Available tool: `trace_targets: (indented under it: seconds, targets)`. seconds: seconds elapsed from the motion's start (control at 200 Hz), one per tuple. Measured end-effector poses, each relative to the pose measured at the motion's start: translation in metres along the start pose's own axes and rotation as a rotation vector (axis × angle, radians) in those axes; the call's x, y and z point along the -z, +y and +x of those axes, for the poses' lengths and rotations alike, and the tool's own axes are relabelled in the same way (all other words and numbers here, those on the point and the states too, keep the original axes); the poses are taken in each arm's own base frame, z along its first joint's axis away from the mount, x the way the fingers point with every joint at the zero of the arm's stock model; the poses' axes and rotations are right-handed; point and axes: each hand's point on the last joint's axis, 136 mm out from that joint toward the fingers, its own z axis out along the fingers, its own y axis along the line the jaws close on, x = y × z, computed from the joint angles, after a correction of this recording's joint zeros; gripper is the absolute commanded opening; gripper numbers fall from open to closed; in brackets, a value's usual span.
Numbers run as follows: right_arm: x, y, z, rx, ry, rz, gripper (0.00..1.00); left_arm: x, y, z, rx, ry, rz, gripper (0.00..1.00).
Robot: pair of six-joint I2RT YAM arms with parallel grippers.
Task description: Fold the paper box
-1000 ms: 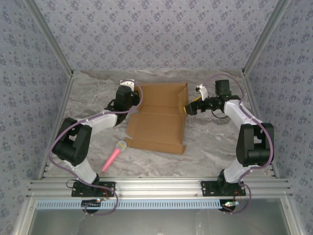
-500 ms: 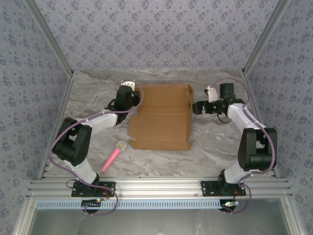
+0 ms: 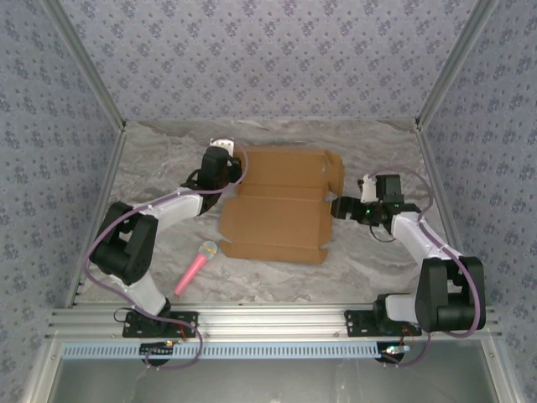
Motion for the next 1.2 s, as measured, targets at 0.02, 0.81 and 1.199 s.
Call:
trace_targets:
  seconds: [0.02, 0.81, 1.199]
  targets:
    - [-0.001, 0.000, 0.003, -0.005, 0.004, -0.001, 0.93, 0.000, 0.000, -0.001, 0.000, -0.002, 0.000, 0.00]
    - [-0.043, -0.030, 0.026, -0.142, 0.075, 0.074, 0.56, 0.001, -0.007, -0.003, -0.003, 0.003, 0.025, 0.00]
    - [-0.015, -0.009, -0.003, -0.045, -0.007, 0.043, 0.68, 0.000, -0.005, -0.003, -0.002, 0.001, 0.015, 0.00]
